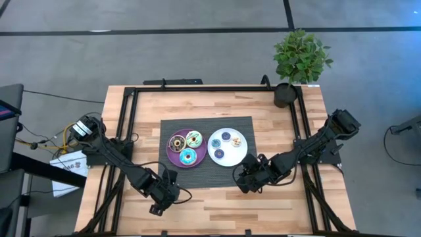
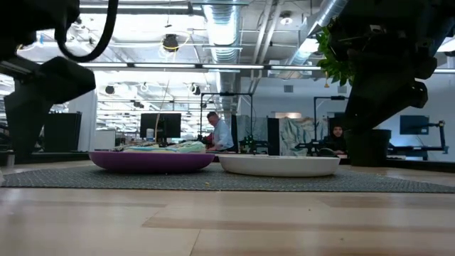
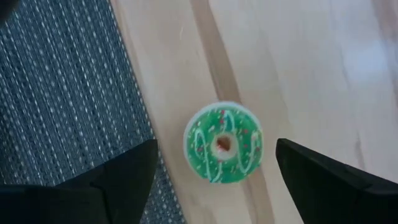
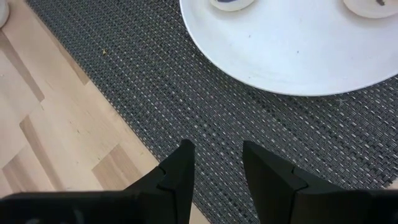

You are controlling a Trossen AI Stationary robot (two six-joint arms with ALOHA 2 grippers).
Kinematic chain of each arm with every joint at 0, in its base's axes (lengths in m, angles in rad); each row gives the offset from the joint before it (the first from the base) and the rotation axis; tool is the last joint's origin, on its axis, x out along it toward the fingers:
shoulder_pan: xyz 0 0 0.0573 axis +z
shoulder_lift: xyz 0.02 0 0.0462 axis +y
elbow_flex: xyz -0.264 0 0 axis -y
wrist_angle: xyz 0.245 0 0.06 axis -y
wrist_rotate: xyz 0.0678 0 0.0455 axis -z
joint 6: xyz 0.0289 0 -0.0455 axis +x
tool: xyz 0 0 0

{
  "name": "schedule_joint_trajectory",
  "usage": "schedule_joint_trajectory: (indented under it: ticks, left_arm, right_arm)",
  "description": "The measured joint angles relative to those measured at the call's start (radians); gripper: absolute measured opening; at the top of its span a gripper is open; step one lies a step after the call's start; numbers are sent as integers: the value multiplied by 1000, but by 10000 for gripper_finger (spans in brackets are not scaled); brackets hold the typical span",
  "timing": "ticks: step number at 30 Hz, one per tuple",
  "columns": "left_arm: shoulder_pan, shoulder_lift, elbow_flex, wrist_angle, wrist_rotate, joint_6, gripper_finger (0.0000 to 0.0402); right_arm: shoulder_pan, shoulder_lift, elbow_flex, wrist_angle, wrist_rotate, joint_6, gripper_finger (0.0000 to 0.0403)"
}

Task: Pick & Place donuts
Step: Put the small green donut on the white plate

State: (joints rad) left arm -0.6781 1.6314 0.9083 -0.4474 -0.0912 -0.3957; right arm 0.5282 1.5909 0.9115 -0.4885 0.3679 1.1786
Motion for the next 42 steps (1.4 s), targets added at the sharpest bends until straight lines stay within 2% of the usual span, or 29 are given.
schedule_joint_trajectory:
  ticks: [13,31,37,42]
  left_arm:
    - [-9,9,-13,5,-19,42,322]
    - [-19,8,-13,23,11,143,322]
    - [-25,75,-12,102,51,157,322]
    - [-31,101,-9,112,13,153,322]
  right_arm:
    - [-7,0,0,-4,5,-8,127]
    - [-7,0,0,-4,7,-9,127]
    - [-7,0,0,-2,5,-8,127]
    - [-7,0,0,4,5,6,127]
